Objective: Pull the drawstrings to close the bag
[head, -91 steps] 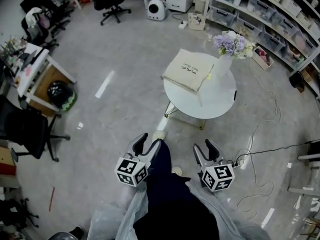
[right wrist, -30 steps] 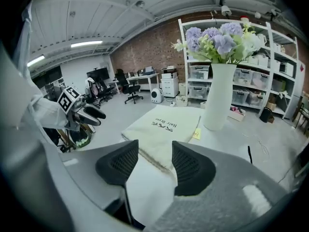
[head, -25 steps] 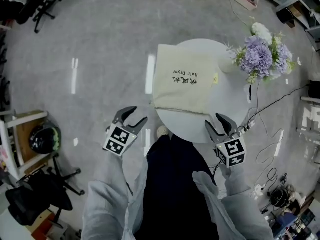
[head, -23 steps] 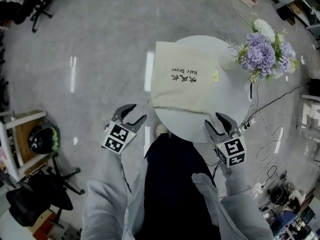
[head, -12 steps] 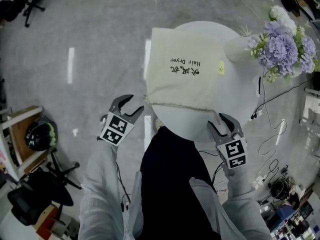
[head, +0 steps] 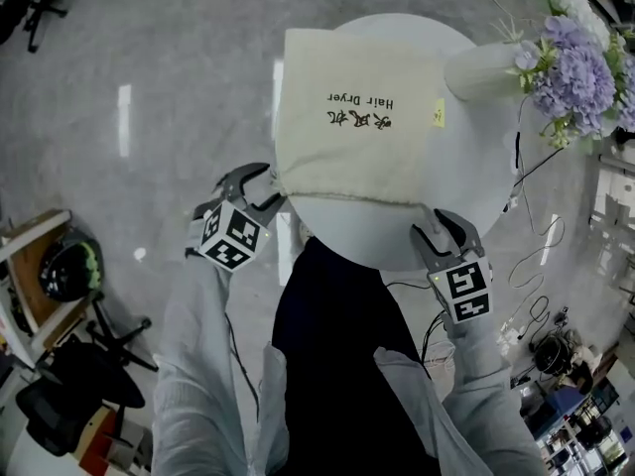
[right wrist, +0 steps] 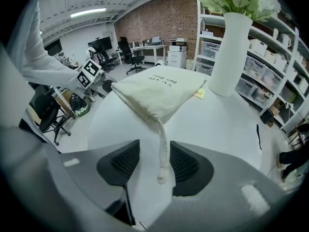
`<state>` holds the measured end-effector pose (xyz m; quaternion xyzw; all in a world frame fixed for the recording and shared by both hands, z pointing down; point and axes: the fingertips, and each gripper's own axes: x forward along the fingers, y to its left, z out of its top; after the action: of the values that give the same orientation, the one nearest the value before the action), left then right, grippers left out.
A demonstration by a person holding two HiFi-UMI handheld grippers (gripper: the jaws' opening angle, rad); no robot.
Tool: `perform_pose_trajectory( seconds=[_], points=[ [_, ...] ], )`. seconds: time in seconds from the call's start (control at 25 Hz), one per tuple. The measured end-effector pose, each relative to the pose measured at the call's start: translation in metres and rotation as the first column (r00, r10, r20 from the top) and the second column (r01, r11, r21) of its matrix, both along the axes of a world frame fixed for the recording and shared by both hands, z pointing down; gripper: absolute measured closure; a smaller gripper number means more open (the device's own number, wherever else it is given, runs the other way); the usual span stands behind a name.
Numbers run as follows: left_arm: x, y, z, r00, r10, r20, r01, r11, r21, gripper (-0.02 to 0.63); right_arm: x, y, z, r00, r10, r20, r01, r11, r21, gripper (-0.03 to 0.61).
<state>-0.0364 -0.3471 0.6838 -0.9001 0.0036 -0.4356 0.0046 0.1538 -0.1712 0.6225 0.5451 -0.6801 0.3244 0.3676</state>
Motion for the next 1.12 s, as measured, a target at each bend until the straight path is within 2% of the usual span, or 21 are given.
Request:
perform_pose_trajectory(
  seconds=[0.2,0.44,0.52,0.6,0.68,0.72,0.92,1.12],
  points=[
    [0.025,0.002,-0.001,0.997,0.081,-0.018,-0.08,0.995,0.058,0.393,0.005,0.003,0.006,1.0,0.021,0.004,-0.021,0.999,-0.036,0.38],
    [0.033,0.007,-0.002,0.994,0.107,-0.017,-0.106,0.992,0.073,0.45,0.003,0.004,0.004,1.0,0.025,-0.003,-0.025,0.998,-0.053,0.387],
    [0.033,0.007,-0.001,0.994,0.106,-0.013,-0.105,0.991,0.088,0.491,0.0,0.005,0.005,1.0,0.003,-0.005,-0.003,0.998,-0.056,0.418],
    [0.031,0.004,-0.002,0.996,0.092,-0.007,-0.091,0.99,0.107,0.59,-0.005,0.004,0.006,1.0,-0.015,-0.006,0.015,0.998,-0.059,0.444],
    [0.027,0.003,-0.001,0.996,0.087,0.014,-0.088,0.991,0.103,0.598,-0.007,0.004,0.006,1.0,-0.023,-0.013,0.022,0.998,-0.064,0.498],
    [0.024,0.003,-0.001,0.995,0.092,0.028,-0.094,0.991,0.097,0.6,-0.008,0.004,0.006,0.999,-0.028,-0.025,0.026,0.997,-0.067,0.554],
    [0.007,0.004,-0.003,0.99,0.112,0.082,-0.122,0.983,0.136,0.598,-0.005,0.005,0.006,0.995,-0.047,-0.084,0.04,0.996,-0.083,0.557],
    [-0.002,0.005,-0.013,0.993,0.096,0.069,-0.105,0.984,0.147,0.598,-0.005,0.004,0.006,0.995,-0.043,-0.087,0.037,0.997,-0.071,0.557]
  ],
)
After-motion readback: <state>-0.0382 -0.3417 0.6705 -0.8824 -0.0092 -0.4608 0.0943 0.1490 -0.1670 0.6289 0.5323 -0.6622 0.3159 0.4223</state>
